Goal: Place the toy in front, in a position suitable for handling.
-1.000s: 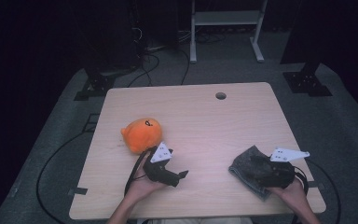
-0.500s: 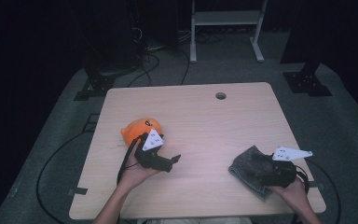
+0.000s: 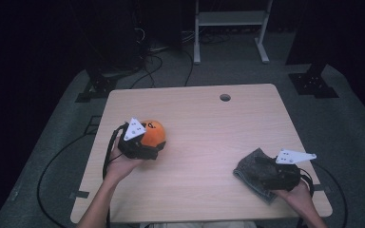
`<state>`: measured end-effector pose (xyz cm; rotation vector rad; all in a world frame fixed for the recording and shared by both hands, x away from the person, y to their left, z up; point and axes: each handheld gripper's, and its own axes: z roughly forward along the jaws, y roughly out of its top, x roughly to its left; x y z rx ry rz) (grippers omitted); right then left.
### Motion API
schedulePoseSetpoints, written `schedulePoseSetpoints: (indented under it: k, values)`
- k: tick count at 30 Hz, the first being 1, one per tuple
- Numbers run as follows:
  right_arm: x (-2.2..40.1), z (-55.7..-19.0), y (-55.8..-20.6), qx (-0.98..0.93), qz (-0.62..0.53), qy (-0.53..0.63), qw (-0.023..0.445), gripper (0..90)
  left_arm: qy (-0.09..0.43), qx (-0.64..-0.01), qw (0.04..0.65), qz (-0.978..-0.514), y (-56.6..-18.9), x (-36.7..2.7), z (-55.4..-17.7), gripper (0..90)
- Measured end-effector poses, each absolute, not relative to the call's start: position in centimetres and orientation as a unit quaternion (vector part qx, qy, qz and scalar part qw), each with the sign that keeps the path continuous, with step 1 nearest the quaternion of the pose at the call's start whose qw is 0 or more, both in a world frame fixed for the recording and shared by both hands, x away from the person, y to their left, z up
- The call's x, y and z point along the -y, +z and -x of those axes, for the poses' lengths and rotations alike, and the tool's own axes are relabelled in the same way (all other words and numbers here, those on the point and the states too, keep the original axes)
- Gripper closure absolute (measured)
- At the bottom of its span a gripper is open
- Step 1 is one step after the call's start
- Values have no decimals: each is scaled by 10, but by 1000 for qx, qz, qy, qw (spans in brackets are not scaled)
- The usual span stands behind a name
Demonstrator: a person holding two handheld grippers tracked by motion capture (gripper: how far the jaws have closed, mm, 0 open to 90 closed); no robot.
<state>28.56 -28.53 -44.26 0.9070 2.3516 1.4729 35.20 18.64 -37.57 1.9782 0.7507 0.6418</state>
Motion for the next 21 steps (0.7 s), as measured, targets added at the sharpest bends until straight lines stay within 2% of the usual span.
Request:
schedulePoseSetpoints:
  k: [8, 21]
  values:
    - [283, -286, -443, -803, -306, 499, 109, 266, 269, -330, 453, -783, -383, -207, -365, 37]
    - [283, -285, -443, -803, -304, 500, 109, 266, 263, -365, 420, -788, -403, -214, -387, 37]
